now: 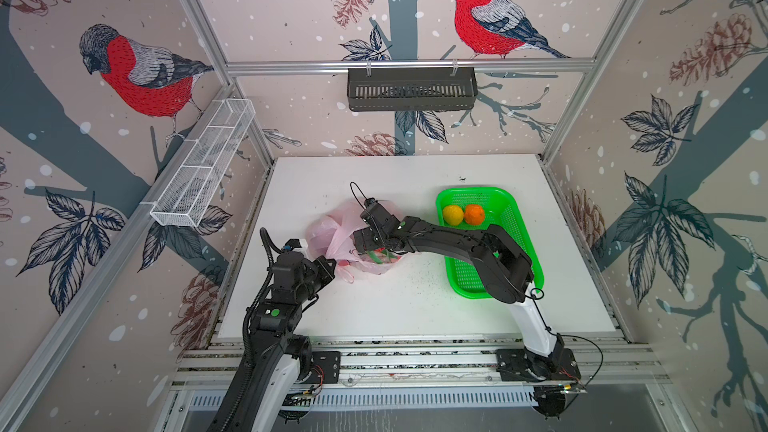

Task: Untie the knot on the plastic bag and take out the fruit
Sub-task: 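Close the right gripper on a dragon fruit inside the bag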

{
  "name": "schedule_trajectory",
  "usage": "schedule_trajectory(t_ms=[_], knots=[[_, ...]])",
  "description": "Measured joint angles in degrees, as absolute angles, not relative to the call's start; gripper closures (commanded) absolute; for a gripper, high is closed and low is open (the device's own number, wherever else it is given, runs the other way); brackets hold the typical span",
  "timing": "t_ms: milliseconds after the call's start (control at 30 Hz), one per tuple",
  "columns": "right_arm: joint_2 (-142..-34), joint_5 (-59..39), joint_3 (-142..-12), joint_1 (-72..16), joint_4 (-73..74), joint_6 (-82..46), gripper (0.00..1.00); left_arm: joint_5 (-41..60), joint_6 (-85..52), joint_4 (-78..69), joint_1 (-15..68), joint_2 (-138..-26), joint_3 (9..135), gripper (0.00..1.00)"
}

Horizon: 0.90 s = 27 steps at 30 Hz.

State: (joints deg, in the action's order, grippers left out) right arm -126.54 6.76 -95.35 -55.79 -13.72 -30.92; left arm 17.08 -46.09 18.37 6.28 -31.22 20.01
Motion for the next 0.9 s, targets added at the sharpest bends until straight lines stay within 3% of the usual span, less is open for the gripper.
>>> schedule_trajectory(t_ms=[333, 900], knots=[[-128.35, 7.92, -95.31, -55.16, -8.51, -32.86, 0.04, 18.63, -46.09, 18.44, 6.28, -30.70, 19.29, 1.00], [-125.51, 9.08, -92.01, -54.83, -6.74, -32.67, 0.51, 19.14, -46.13, 18.24, 6.28, -31.53, 17.56, 1.00]])
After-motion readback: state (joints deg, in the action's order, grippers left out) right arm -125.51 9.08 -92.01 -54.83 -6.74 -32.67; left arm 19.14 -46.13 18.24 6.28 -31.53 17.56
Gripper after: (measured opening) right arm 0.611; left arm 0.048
